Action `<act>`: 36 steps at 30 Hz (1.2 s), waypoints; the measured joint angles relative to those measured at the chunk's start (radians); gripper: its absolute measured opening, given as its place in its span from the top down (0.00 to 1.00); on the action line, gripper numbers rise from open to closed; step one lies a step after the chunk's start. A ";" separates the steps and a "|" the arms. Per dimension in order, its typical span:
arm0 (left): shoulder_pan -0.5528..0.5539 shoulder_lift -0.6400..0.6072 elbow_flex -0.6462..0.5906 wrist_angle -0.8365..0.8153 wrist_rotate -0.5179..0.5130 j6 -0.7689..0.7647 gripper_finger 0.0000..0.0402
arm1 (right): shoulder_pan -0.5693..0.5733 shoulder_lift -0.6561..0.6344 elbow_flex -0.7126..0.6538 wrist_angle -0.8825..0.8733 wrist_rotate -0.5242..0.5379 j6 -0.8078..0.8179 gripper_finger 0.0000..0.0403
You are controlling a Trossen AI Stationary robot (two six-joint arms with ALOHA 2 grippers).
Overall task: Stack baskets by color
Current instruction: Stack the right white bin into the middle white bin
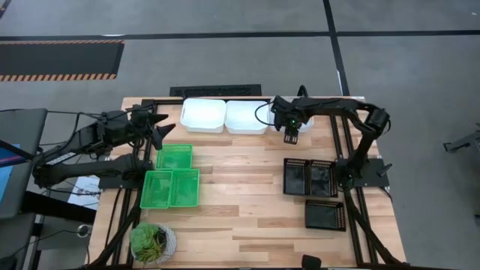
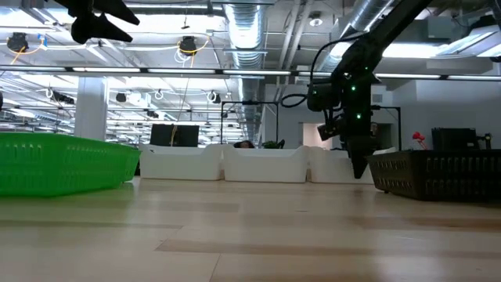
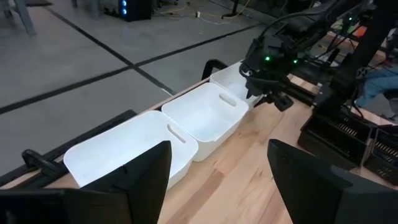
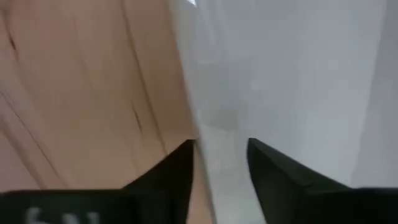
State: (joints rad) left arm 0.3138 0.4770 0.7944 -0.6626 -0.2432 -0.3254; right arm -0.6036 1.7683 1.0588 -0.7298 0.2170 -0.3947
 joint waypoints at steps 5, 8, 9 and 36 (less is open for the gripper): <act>0.000 0.000 0.000 -0.001 -0.001 -0.001 0.36 | -0.001 0.003 0.000 -0.018 0.013 0.001 0.82; 0.000 0.000 0.000 -0.001 -0.005 -0.001 0.36 | -0.016 0.003 0.000 -0.053 0.016 0.006 0.96; 0.000 0.000 0.000 -0.001 -0.005 -0.001 0.36 | -0.022 0.003 0.000 -0.066 0.016 0.011 0.97; 0.000 0.000 0.000 -0.001 -0.005 -0.009 0.36 | 0.030 -0.453 0.000 0.148 0.057 0.137 1.00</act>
State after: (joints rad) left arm 0.3138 0.4770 0.7944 -0.6640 -0.2485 -0.3347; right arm -0.5734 1.3154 1.0592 -0.5814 0.2738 -0.2574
